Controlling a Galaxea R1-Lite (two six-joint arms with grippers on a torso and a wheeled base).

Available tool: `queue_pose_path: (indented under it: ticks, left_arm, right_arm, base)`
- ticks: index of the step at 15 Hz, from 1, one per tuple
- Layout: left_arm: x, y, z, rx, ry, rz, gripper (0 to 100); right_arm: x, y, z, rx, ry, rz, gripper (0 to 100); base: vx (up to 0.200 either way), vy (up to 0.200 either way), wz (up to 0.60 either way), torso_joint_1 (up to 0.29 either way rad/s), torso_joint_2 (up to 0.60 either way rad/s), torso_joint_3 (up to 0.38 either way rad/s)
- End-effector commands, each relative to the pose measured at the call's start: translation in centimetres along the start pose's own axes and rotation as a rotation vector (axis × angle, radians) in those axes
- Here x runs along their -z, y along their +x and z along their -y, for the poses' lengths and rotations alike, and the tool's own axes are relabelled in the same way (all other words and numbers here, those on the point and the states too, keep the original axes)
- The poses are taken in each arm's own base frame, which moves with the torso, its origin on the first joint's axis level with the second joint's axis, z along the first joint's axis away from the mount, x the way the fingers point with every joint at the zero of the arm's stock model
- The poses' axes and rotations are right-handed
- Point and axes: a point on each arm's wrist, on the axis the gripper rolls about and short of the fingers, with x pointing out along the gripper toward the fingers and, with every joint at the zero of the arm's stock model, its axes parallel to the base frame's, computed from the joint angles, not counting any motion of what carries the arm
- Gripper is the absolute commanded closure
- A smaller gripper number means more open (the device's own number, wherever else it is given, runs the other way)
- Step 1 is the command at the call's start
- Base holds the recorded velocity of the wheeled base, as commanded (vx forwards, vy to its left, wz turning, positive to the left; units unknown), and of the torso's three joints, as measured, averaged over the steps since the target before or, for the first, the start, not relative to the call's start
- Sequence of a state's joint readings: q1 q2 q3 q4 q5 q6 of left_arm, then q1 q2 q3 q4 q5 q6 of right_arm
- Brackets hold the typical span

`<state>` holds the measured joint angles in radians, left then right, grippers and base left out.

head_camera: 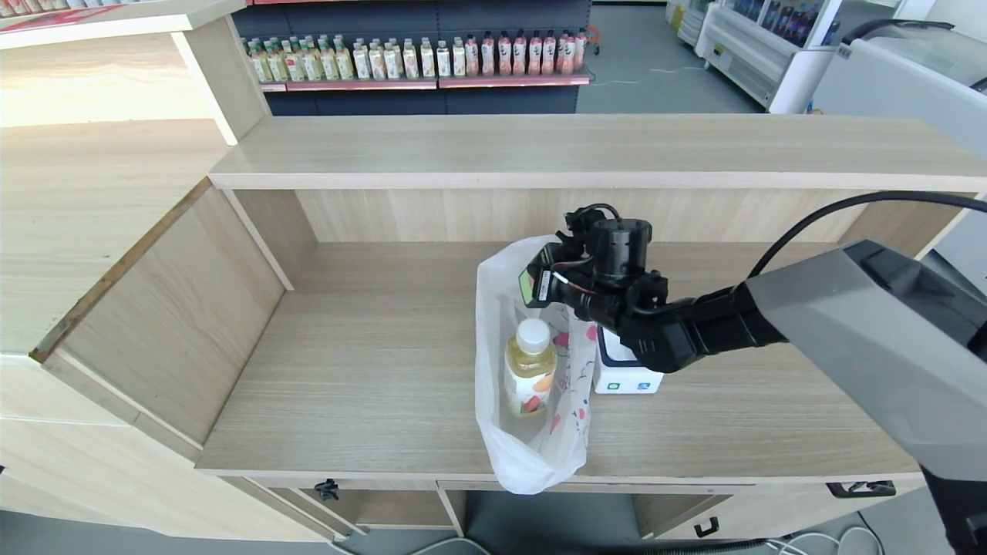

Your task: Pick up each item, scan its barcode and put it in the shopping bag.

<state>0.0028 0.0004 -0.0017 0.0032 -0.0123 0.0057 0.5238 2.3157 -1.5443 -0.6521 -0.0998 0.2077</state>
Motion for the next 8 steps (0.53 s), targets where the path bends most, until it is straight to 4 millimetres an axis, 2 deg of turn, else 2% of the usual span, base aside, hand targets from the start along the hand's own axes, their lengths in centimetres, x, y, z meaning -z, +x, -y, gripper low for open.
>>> queue_pose_path:
  ticks: [1, 8]
  left_arm:
    - [0.0, 0.0, 0.0, 0.000, -0.001, 0.000, 0]
    - [0.0, 0.0, 0.0, 0.000, -0.001, 0.000, 0]
  right_arm:
    - [2.0, 1.4, -0.1, -0.015, -0.003, -0.036, 100]
    - [4.6, 2.4, -0.4, -0.015, -0.017, -0.083, 100]
  base:
    - [0.000, 0.000, 0.00, 0.000, 0.00, 0.000]
    - [0.000, 0.000, 0.00, 0.000, 0.00, 0.000]
